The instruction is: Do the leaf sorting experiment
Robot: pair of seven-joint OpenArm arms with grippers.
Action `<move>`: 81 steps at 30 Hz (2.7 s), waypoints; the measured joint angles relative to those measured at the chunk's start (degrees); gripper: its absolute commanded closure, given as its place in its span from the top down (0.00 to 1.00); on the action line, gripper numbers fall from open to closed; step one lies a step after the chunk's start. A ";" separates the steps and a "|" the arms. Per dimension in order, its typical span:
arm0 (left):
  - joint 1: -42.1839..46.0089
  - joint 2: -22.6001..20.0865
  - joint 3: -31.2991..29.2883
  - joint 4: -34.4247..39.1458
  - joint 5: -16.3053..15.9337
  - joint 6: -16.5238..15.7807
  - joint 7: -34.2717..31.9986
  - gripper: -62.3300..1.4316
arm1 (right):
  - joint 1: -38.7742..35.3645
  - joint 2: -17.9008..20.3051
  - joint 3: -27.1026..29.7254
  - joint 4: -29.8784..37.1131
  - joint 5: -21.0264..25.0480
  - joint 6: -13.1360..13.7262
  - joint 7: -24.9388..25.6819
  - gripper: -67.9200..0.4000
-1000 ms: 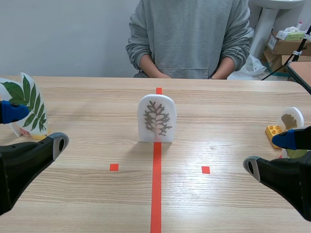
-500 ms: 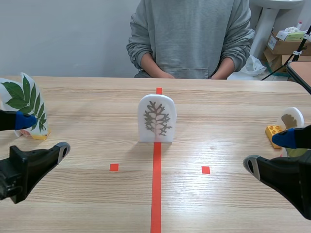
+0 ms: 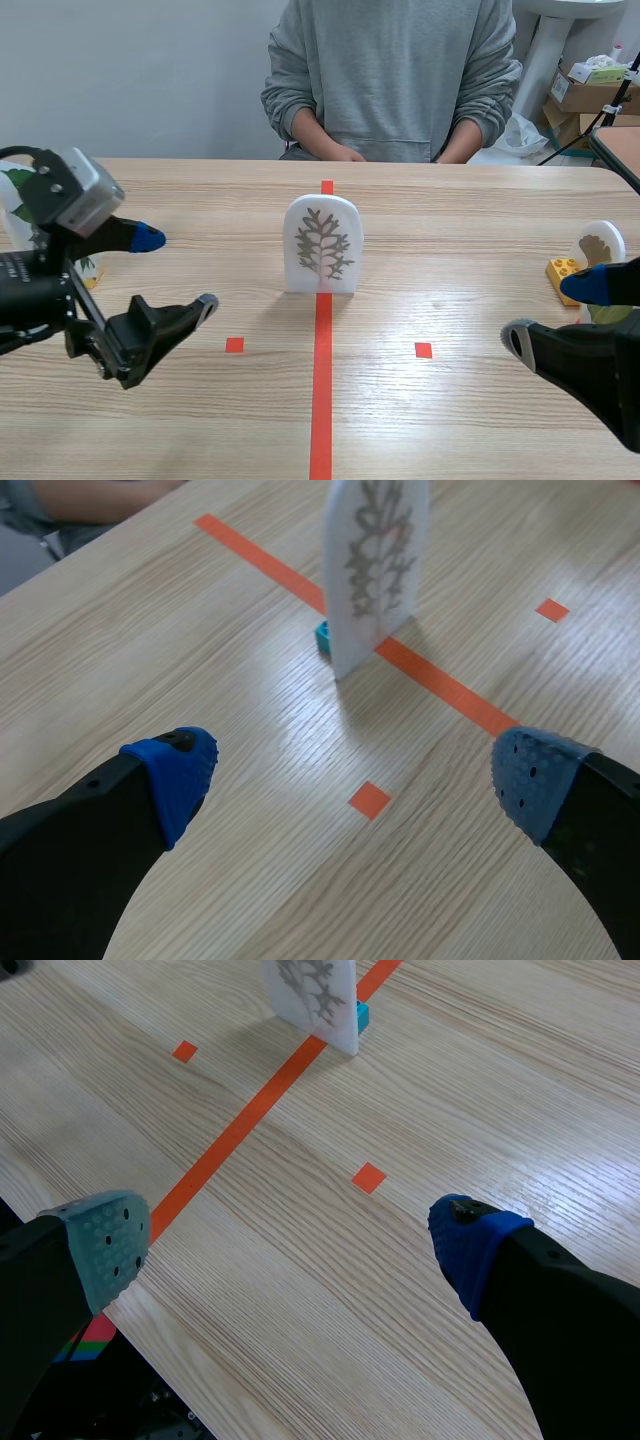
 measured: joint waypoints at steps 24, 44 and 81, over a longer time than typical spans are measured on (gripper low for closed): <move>-35.01 14.60 28.11 -34.23 7.65 1.73 -6.23 0.94 | 2.23 0.00 0.00 0.00 -1.14 0.00 0.85 0.84; -38.95 23.85 36.46 -45.72 13.88 8.22 -11.06 0.93 | 2.23 0.00 0.00 0.00 -1.09 0.00 0.85 0.84; -38.91 23.93 36.63 -45.72 14.67 8.13 -13.51 0.08 | 2.23 -0.04 0.00 0.00 -1.66 0.00 0.85 0.84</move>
